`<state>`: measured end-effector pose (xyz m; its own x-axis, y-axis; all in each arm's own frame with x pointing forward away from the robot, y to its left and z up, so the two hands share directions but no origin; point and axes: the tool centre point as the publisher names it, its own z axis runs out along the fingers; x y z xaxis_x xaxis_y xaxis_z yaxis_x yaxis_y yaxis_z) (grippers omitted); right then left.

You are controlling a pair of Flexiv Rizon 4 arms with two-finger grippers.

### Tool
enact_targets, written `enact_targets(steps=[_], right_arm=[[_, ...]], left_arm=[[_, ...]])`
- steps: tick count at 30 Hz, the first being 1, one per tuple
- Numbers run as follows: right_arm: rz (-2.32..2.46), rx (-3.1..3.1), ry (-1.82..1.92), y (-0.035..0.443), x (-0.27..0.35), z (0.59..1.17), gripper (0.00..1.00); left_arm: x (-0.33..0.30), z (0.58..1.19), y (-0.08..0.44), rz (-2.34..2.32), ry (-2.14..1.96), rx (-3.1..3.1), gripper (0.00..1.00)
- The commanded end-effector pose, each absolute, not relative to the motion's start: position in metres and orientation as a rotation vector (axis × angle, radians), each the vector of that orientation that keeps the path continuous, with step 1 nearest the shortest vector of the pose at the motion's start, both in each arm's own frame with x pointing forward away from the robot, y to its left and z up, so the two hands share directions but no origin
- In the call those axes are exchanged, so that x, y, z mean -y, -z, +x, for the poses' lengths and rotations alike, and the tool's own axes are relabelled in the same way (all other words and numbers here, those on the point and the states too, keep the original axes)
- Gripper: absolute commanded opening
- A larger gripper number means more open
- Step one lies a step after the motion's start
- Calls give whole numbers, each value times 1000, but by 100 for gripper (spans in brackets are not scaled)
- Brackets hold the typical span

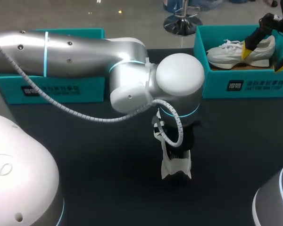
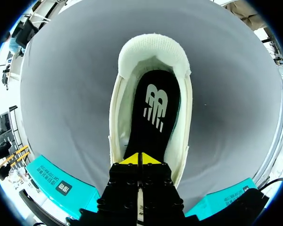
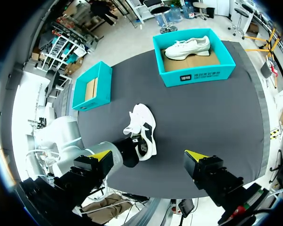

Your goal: Take the shoe out of the shoebox, open the shoe tongue, remove and reinsert the insole, then place the shoe into the shoebox

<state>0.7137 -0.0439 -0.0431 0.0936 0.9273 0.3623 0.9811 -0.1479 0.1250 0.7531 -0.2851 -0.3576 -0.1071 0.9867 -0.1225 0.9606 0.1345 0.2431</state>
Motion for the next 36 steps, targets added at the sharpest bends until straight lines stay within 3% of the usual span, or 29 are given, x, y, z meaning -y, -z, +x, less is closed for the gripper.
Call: enact_targets(steps=[1, 10, 12, 14, 15, 16, 18, 36], right_arm=[[-2208, 1945, 534, 42, 43, 716, 100], [-2208, 1945, 534, 42, 43, 716, 100], [-2208, 1945, 534, 42, 43, 716, 100], [-2208, 1945, 534, 42, 43, 716, 100], [-2208, 1945, 534, 42, 43, 716, 100], [-2208, 1945, 534, 42, 43, 716, 100], [-2208, 1945, 534, 42, 43, 716, 100], [-2208, 1945, 534, 42, 43, 716, 100]], left_arm=[[283, 755, 356, 1916, -160, -2167, 0], [275, 753, 357, 1927, -183, -2184, 0], [272, 753, 356, 1921, -190, -2192, 33], [270, 753, 356, 1919, -199, -2191, 51], [270, 753, 356, 1919, -197, -2194, 66], [269, 753, 356, 1918, -197, -2195, 71], [268, 753, 357, 1910, -198, -2198, 100], [265, 750, 358, 1900, -170, -2207, 100]])
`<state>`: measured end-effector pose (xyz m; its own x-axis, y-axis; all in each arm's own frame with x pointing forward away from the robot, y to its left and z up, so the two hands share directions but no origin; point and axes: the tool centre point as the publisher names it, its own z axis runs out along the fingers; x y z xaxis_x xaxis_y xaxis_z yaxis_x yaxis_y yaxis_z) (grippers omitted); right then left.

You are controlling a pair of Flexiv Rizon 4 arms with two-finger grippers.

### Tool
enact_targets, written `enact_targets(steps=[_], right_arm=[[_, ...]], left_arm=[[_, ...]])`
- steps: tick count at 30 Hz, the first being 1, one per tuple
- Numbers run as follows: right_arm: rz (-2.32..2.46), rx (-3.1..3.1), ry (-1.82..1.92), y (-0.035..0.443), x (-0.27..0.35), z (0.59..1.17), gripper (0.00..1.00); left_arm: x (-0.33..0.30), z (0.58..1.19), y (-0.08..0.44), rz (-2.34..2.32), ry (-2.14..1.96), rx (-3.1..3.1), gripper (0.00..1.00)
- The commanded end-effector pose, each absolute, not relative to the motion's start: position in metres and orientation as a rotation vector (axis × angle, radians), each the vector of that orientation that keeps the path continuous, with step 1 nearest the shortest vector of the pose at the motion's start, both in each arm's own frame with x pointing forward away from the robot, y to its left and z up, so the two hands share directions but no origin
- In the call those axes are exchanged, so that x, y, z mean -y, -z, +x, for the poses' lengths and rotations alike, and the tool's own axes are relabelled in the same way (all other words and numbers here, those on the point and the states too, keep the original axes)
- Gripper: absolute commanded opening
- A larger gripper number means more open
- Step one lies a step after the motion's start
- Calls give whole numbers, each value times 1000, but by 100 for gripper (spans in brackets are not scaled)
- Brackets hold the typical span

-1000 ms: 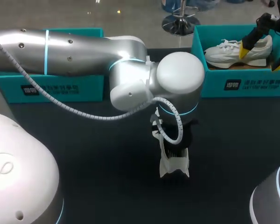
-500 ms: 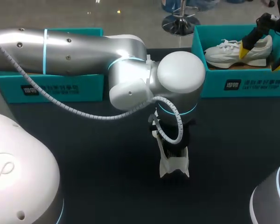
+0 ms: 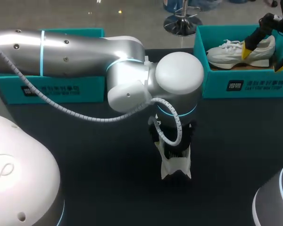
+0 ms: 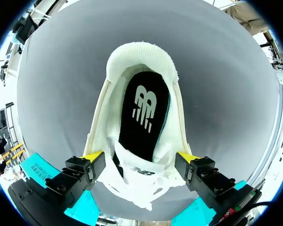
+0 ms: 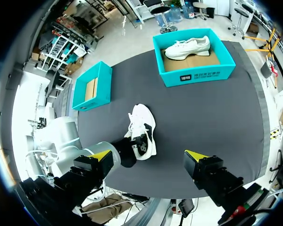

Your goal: Take the shoe out of the shoebox, open the shoe tongue, remove and reinsert the insole, then place the shoe into the shoebox

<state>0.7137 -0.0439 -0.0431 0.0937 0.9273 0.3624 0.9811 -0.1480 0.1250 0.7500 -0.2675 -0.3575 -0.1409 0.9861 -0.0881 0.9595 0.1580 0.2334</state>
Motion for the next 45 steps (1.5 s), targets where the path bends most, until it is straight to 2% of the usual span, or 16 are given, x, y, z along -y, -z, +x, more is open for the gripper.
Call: enact_targets(steps=[1, 9, 20, 21, 22, 23, 24, 31, 45], right_arm=[[-2208, 1945, 534, 42, 43, 716, 100], [-2208, 1945, 534, 42, 43, 716, 100], [-2208, 1945, 534, 42, 43, 716, 100], [-2208, 1945, 534, 42, 43, 716, 100], [-2208, 1945, 534, 42, 43, 716, 100], [-2208, 1945, 534, 42, 43, 716, 100], [-2208, 1945, 534, 42, 43, 716, 100], [-2208, 1945, 534, 42, 43, 716, 100], [-2208, 1945, 534, 42, 43, 716, 100]], left_arm=[[265, 751, 357, 1899, -171, -2206, 100], [265, 754, 349, 1904, -162, -2201, 100], [262, 774, 299, 1974, -93, -2191, 100], [262, 776, 295, 1975, -94, -2189, 98], [262, 778, 292, 1977, -95, -2185, 59], [262, 780, 291, 1974, -95, -2184, 11], [261, 781, 290, 1991, -99, -2186, 0], [261, 778, 296, 1977, -99, -2176, 0], [267, 737, 350, 2031, -80, -2202, 0]])
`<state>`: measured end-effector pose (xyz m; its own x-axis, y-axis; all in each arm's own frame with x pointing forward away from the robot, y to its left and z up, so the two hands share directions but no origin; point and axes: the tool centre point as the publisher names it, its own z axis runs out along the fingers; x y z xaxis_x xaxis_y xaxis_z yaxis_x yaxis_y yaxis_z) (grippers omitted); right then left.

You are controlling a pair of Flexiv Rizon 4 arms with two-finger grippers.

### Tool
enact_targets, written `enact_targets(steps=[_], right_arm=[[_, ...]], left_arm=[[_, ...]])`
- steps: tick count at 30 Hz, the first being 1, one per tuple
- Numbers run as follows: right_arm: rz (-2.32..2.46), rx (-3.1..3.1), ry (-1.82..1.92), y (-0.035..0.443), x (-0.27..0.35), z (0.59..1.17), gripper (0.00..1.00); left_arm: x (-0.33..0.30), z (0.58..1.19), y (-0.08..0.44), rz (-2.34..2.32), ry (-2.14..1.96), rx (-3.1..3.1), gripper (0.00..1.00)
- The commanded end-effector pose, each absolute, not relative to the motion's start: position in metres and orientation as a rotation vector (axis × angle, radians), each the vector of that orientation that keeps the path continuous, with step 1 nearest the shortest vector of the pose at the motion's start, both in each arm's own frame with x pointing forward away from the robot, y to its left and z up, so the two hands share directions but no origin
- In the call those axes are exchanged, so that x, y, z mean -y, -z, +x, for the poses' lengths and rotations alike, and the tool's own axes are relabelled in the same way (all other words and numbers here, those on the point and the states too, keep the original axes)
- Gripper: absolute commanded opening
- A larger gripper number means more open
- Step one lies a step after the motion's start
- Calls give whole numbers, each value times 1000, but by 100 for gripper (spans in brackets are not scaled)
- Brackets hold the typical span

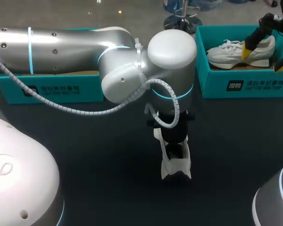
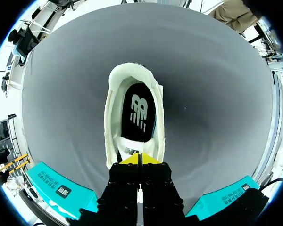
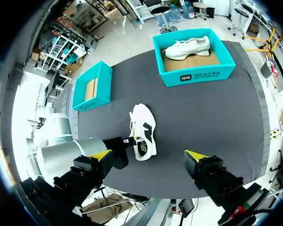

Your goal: Take the shoe out of the shoebox, open the shoe tongue, remove and reinsert the insole, then place the shoe into the shoebox

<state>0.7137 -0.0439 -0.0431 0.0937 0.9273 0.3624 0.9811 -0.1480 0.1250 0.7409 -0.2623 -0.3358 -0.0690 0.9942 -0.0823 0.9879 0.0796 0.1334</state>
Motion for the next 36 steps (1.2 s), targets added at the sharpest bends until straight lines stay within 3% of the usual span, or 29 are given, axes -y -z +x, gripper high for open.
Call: enact_targets(steps=[1, 13, 24, 25, 26, 36], right_arm=[[-2208, 1945, 534, 42, 43, 716, 100], [-2208, 1945, 534, 42, 43, 716, 100], [-2208, 1945, 534, 42, 43, 716, 100], [-2208, 1945, 534, 42, 43, 716, 100], [-2208, 1945, 534, 42, 43, 716, 100], [-2033, 1989, 573, 42, 57, 712, 100]], left_arm=[[266, 735, 353, 2030, -80, -2215, 0], [232, 713, 303, 1844, 93, -2496, 0], [198, 680, 284, 1182, 111, -2863, 0], [198, 678, 283, 1078, 101, -2879, 5], [198, 678, 283, 1078, 101, -2879, 100], [198, 678, 283, 1078, 101, -2879, 100]])
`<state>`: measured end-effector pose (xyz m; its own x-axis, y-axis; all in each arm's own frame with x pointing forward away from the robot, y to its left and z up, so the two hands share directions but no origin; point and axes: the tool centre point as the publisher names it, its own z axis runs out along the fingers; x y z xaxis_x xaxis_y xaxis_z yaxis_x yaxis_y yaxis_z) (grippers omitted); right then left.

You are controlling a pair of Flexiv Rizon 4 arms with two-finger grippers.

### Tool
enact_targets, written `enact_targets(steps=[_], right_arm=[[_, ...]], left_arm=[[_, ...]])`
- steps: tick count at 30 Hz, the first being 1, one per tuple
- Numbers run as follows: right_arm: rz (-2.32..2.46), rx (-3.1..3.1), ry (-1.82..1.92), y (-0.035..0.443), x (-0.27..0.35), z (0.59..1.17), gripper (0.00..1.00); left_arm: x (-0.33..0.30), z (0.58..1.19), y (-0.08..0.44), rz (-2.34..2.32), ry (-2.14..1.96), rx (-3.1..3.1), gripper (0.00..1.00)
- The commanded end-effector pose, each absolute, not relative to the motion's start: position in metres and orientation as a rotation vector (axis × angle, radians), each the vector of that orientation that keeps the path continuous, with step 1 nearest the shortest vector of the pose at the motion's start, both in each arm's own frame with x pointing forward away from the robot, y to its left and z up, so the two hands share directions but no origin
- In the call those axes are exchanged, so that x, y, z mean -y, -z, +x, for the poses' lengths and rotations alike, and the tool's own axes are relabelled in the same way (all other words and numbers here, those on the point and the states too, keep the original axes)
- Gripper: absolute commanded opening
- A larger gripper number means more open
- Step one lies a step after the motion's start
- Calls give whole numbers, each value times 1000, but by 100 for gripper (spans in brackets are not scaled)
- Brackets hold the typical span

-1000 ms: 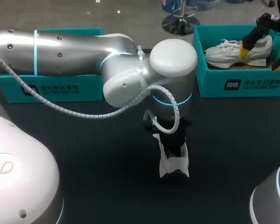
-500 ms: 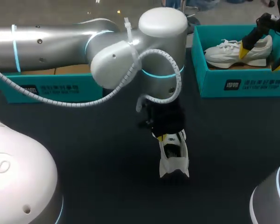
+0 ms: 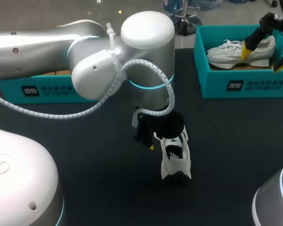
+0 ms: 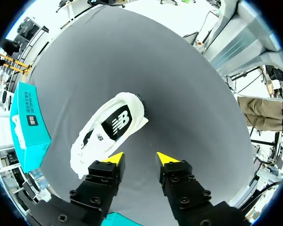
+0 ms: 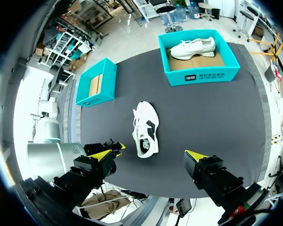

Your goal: Take the shoe out of the shoebox, open the shoe tongue, remove and reinsert the insole, then place the shoe into the shoebox

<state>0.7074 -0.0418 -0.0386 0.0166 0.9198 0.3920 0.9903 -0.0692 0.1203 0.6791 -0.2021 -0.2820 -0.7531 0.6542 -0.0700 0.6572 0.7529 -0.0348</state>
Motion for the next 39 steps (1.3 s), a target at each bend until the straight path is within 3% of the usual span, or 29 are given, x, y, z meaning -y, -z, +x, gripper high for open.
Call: enact_targets(steps=[1, 10, 21, 39], right_arm=[[-2020, 1988, 582, 42, 59, 711, 100], [-1984, 1977, 581, 42, 70, 700, 100], [-1984, 1977, 581, 42, 70, 700, 100], [-1984, 1977, 581, 42, 70, 700, 100]], left_arm=[[198, 678, 283, 1078, 101, -2879, 100], [198, 678, 283, 1078, 101, -2879, 100], [216, 656, 291, 502, -29, -3001, 100], [222, 647, 297, 381, 36, -3012, 100]])
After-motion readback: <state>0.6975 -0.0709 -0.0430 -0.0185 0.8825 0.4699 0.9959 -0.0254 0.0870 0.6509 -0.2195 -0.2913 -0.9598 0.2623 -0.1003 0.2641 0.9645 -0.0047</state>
